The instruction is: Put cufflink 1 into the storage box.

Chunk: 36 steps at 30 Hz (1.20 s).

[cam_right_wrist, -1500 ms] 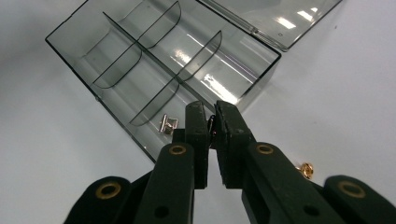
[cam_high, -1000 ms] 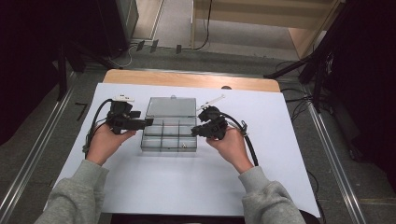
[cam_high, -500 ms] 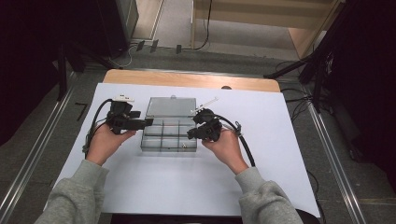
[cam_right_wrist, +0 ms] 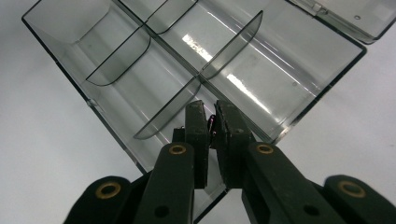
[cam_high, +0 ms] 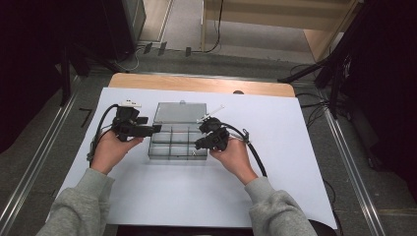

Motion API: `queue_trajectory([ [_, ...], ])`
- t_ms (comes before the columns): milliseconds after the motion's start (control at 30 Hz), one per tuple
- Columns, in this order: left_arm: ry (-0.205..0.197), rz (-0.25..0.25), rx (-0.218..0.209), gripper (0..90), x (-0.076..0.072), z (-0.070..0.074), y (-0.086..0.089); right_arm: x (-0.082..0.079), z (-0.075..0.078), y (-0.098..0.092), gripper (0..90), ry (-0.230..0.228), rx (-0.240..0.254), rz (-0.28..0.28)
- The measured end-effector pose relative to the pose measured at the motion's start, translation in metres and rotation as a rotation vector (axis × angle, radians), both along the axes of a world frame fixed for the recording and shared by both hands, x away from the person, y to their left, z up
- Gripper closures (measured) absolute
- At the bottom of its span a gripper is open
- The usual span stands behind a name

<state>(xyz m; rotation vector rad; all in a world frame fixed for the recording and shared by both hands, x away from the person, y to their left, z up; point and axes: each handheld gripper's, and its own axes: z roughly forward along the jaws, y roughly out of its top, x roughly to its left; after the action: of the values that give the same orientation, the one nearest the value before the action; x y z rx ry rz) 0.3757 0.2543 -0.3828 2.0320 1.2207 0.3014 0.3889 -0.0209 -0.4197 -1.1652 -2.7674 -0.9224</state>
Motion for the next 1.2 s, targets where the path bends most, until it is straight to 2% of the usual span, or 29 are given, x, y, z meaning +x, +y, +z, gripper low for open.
queue_trajectory([
  [233, 0.000, -0.001, 0.003, 33.7, 0.000, 0.000, 0.000, -0.001, -0.007, 0.007, 85.5, -0.006, -0.031, 0.012],
  [633, -0.001, 0.000, 0.005, 33.8, -0.001, 0.000, -0.001, -0.001, -0.016, 0.014, 85.4, -0.007, -0.057, 0.010],
  [1200, -0.003, -0.007, 0.004, 33.8, 0.000, 0.000, -0.001, 0.001, -0.019, 0.014, 84.1, 0.006, -0.052, 0.006],
])
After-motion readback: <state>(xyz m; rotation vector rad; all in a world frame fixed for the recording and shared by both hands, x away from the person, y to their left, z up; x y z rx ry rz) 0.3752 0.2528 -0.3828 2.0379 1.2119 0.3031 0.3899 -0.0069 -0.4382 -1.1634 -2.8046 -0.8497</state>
